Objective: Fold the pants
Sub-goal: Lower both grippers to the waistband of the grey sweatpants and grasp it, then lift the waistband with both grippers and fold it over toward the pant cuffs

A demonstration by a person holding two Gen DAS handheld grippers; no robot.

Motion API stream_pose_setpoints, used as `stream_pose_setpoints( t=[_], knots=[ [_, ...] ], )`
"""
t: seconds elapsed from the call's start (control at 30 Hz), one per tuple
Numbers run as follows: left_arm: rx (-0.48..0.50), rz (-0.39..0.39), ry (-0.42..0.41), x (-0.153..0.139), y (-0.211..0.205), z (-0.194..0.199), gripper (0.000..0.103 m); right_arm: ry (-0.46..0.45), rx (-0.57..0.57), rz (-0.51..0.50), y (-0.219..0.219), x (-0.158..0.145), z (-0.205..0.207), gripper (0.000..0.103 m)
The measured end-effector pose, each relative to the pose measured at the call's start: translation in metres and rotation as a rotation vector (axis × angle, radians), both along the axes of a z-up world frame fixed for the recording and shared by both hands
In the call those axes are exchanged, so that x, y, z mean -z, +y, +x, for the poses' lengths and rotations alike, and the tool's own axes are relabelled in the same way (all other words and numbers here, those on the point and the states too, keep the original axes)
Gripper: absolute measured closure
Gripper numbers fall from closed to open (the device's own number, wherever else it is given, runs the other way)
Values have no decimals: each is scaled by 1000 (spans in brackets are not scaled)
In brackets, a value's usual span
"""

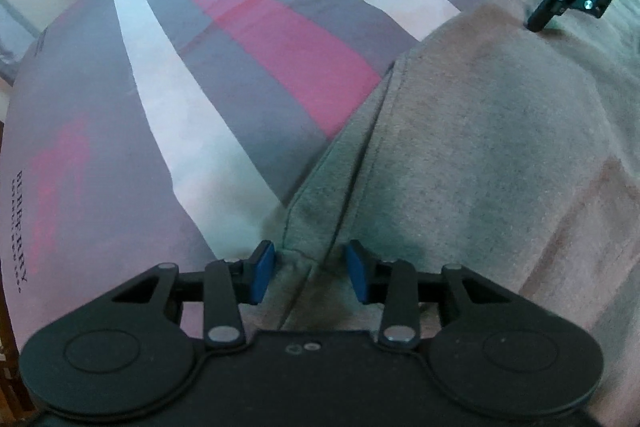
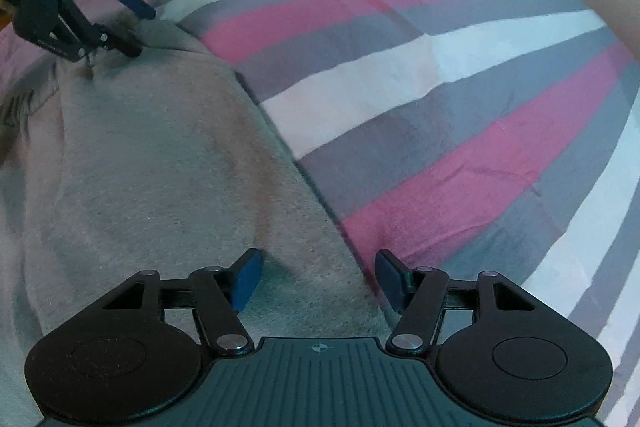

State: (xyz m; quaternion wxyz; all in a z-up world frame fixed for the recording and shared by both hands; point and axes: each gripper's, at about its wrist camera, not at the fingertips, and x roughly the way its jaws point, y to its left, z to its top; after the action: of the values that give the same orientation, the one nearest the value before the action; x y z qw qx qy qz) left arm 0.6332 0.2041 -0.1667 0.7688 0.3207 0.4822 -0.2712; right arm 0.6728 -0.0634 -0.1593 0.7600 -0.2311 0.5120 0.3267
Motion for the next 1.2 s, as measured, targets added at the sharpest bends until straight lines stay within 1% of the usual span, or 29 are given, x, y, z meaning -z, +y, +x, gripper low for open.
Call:
stream_pose_setpoints(
  t=[0.07,0.17,0.2,0.23,0.3,0.33,0.37,0.4,0.43,0.47,0.57,0.67,0.7,0.77,0.8,0.83,0.87,0.9,0.93,0.97,1.0,1.03,1.07,1.1,1.13,1.17,1.2],
  knots=[
    [-2,0,-3,0,0,-1,75,11,3,0,0,1,6,41],
    [-16,5,4,-2,0,-1,81,28,12,8,0,0,12,41],
    [-20,10,4,-3,-2,-1,81,33,19,14,0,0,14,41],
    [-24,13,1,-4,-2,-1,84,38,23,11,0,0,15,41],
    [-34,21,-7,-5,-5,-2,85,35,16,1,5,2,15,41],
    [-39,23,-12,-6,-5,-3,88,39,13,6,7,2,13,55],
    [-45,25,-18,-8,-6,-5,89,59,7,27,8,1,12,75],
    [-49,31,-30,-10,-8,-8,96,69,10,38,8,-1,10,82],
    [-54,41,-49,-11,-9,-10,96,52,4,23,9,-3,6,88],
    [-58,48,-66,-13,-10,-14,96,43,-9,8,9,-5,2,97],
    [-48,86,-130,-15,-17,-30,97,17,0,-1,9,-11,-11,98],
    [-49,93,-138,-14,-18,-32,97,-29,-20,-13,11,-16,-30,99],
    [-48,95,-137,-14,-19,-30,96,-45,-35,-19,11,-16,-34,98],
    [-69,77,-116,-14,-18,-24,84,-65,-41,-42,14,-10,-33,98],
    [-70,70,-101,-14,-18,-24,72,-59,-27,-45,14,-8,-29,97],
    [-62,77,-100,-11,-20,-24,49,-44,-15,-33,13,-7,-23,82],
    [-47,99,-122,-9,-21,-24,33,-36,-9,-30,14,-5,-19,49],
    [-24,130,-163,-7,-22,-26,9,-41,-3,-38,16,-1,-17,27],
    [5,152,-192,-6,-23,-27,8,-53,-7,-45,17,1,-14,0],
    [34,167,-203,-3,-23,-25,8,-60,-27,-40,17,3,-13,0],
    [36,162,-188,-2,-21,-21,7,-50,-49,-46,18,7,-11,0],
    [25,140,-161,-1,-19,-15,9,-32,-52,-52,19,11,-6,0],
    [10,113,-136,0,-16,-10,12,-9,-39,-37,17,14,0,0],
    [-9,77,-101,1,-12,-3,24,7,-23,-14,16,15,6,0],
    [-29,34,-52,2,-9,3,44,10,-14,6,14,15,11,0],
    [-50,-19,5,2,-6,8,56,6,-7,20,13,14,15,2],
    [-51,-45,31,1,-5,8,68,5,0,20,11,15,20,5]
  ],
)
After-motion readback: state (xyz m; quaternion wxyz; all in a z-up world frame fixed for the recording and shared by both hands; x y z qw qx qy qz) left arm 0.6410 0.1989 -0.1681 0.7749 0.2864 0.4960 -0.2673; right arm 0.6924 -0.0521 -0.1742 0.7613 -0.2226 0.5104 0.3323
